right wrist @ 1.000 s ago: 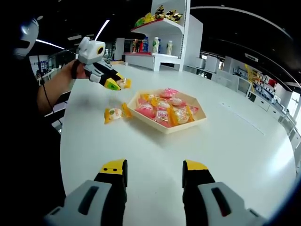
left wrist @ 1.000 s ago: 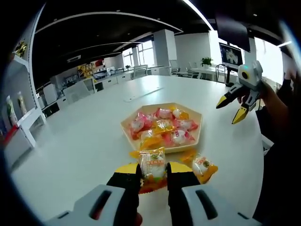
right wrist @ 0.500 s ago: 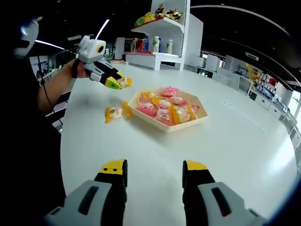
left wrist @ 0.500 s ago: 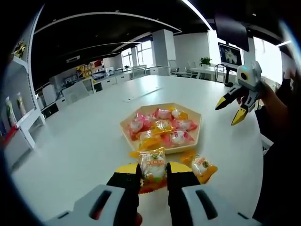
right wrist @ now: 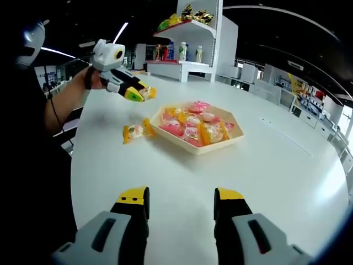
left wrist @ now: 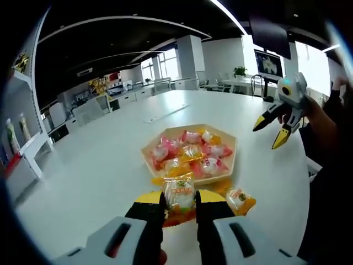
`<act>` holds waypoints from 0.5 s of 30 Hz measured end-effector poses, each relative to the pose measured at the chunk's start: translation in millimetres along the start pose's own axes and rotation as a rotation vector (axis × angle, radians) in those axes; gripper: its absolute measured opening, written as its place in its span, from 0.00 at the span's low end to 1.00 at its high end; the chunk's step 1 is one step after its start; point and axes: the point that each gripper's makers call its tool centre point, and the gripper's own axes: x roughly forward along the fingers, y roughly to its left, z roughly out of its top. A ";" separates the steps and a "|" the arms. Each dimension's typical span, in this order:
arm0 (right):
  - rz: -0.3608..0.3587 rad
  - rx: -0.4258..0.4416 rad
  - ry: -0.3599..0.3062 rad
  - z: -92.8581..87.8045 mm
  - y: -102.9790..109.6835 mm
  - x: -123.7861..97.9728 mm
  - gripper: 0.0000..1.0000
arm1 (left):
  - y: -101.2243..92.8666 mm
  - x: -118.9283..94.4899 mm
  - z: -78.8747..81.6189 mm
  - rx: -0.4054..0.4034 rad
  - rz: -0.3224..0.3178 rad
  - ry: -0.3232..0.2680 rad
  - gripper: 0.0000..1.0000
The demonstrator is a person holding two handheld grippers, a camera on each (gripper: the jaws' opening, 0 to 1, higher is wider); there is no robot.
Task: Pick up the marshmallows scattered on the table and place them into the bowl on the table
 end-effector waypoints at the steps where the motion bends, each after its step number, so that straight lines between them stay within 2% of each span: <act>1: 0.000 0.000 0.000 0.1 0.0 0.0 0.47 | -0.1 0.2 1.7 -0.004 -0.001 -0.006 0.23; 10: 0.002 -0.005 0.001 0.6 0.0 -0.4 0.47 | -1.2 3.9 8.1 0.001 -0.012 -0.015 0.23; 15: -0.002 0.000 0.006 -1.0 -1.6 -0.4 0.47 | -0.7 3.2 16.8 0.006 -0.013 -0.030 0.23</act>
